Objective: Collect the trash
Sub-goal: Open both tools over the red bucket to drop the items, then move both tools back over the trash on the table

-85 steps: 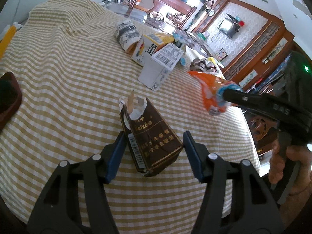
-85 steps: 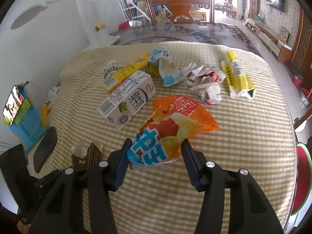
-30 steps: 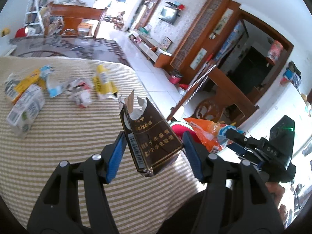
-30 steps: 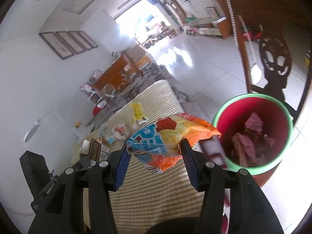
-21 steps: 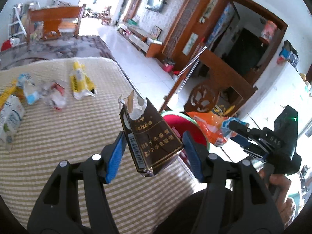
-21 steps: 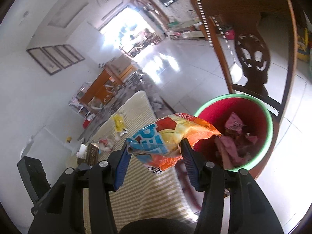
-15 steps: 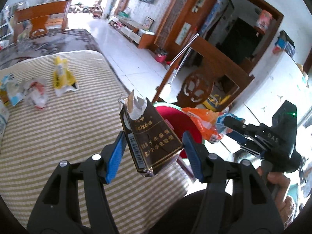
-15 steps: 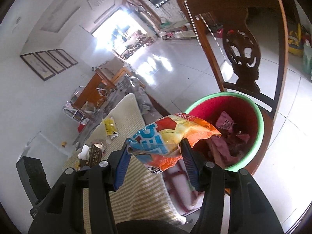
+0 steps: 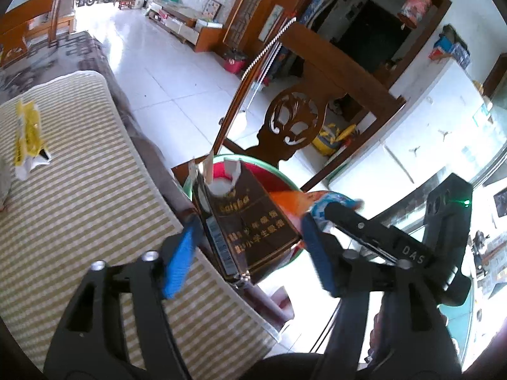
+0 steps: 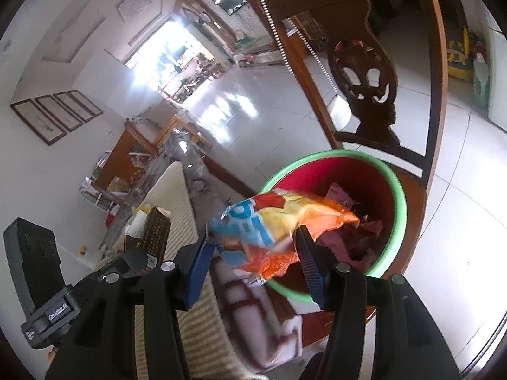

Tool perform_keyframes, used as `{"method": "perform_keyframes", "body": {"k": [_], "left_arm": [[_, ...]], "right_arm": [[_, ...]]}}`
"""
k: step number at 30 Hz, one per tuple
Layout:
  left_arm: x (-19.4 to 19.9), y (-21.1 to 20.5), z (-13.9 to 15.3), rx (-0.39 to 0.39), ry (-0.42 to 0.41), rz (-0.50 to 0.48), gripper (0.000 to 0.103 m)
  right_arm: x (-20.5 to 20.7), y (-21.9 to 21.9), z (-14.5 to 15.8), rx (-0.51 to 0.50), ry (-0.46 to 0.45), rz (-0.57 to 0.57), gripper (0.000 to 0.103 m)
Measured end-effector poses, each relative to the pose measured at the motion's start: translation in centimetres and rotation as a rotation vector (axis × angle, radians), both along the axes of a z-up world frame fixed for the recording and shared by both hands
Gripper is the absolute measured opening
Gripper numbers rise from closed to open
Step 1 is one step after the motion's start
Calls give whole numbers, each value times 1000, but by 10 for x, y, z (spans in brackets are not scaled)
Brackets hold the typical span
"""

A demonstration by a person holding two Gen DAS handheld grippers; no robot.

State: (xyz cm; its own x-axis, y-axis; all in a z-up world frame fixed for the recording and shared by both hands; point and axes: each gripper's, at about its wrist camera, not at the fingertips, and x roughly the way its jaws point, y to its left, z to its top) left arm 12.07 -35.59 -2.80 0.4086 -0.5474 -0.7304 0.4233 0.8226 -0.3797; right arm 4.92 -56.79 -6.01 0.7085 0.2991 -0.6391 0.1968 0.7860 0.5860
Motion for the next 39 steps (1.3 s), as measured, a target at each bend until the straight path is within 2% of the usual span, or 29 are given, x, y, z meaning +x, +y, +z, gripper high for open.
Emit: {"method": "perform_keyframes", "body": {"k": [1,3,7,11,16,20,22,24,26,27,30,32,35,39], "left_arm": [[0,0,-1,-1,2,1,84],[0,2,-2,-23,5,2,86],[-4,13,-8,-20,14,25,87],[-16,40,-11,-14,4,86,87],[-40,108,-11,84,-59,217,87],[-52,188,-13,222,-90,386,87],[-53,225,-19,283,-65,483,83],[-56,269,-25,282,-22,600,78],[-60,301,-26,282,-9,686,78],[-59,312,-27,301,-9,716,78],[-49,334,-29,357,-8,767,77],[-40,339,-32,373,16,785,75],[-29,349,-41,336,101,787,48],[-46,350,-41,290,109,763,44]], "right_arm": [[1,-2,-1,1,3,-11,72],[1,-6,-2,15,5,-26,73],[1,-5,0,10,6,-22,73],[-1,8,13,32,-24,2,73],[10,57,49,47,-95,144,74],[16,112,73,109,-171,284,78],[17,140,76,113,-200,332,78],[16,169,70,107,-223,370,78],[17,196,66,16,-183,411,77],[13,207,74,-46,-232,447,77],[4,219,81,-168,-293,447,77],[7,221,78,-165,-269,458,77],[10,220,74,-159,-249,451,77],[8,223,70,-178,-245,463,77]]}}
